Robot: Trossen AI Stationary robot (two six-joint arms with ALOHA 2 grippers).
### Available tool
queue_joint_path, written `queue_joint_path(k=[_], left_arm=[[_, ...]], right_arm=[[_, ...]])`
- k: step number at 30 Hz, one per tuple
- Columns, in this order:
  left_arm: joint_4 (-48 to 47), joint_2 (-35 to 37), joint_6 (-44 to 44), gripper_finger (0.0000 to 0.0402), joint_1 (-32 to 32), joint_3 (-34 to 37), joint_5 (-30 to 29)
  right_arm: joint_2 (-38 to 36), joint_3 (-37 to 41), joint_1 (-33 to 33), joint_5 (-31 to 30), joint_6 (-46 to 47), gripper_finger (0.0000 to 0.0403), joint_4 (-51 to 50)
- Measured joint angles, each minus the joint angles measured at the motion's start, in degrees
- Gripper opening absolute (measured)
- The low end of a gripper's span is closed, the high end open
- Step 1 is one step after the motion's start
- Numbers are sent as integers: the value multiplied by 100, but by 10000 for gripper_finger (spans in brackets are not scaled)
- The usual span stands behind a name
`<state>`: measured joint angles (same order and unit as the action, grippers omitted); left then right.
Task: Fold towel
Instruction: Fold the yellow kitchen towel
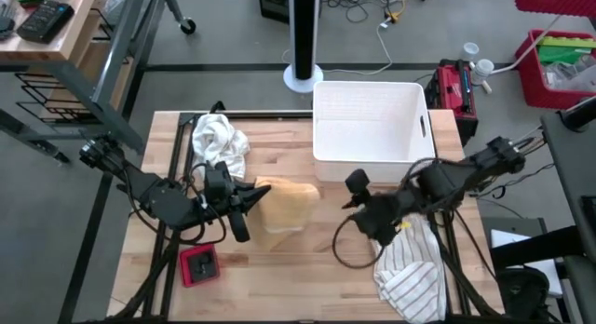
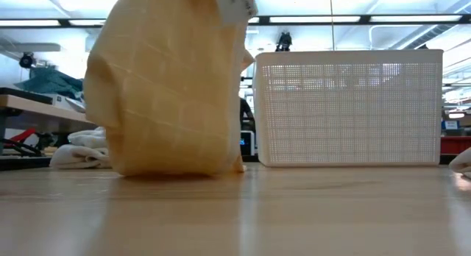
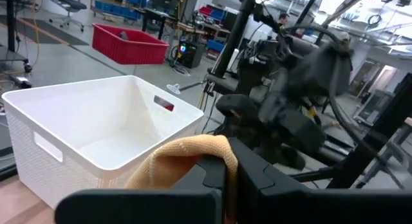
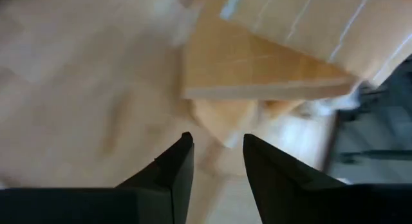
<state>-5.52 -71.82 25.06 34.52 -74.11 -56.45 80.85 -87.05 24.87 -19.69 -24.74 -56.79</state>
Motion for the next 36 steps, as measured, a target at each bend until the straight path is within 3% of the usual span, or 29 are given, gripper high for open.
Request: queue_joint_path(k=[6, 13, 27, 31, 36], left_arm=[[102, 43, -51, 0, 4, 0, 21], [96, 41, -191, 0, 4, 0, 22], [94, 25, -185, 0, 0, 24, 5], [165, 25, -162, 0, 22, 161, 0], [852, 19, -184, 0, 35, 725, 3]], right_arm=[[456, 0, 444, -2150, -1074, 110, 114], [849, 0, 616, -3246, -1985, 98, 696], [851, -2, 766, -3504, -3766, 91, 2020], [822, -2, 792, -3413, -3319, 83, 1914], [709, 5, 875, -2876, -2090, 72, 1389]])
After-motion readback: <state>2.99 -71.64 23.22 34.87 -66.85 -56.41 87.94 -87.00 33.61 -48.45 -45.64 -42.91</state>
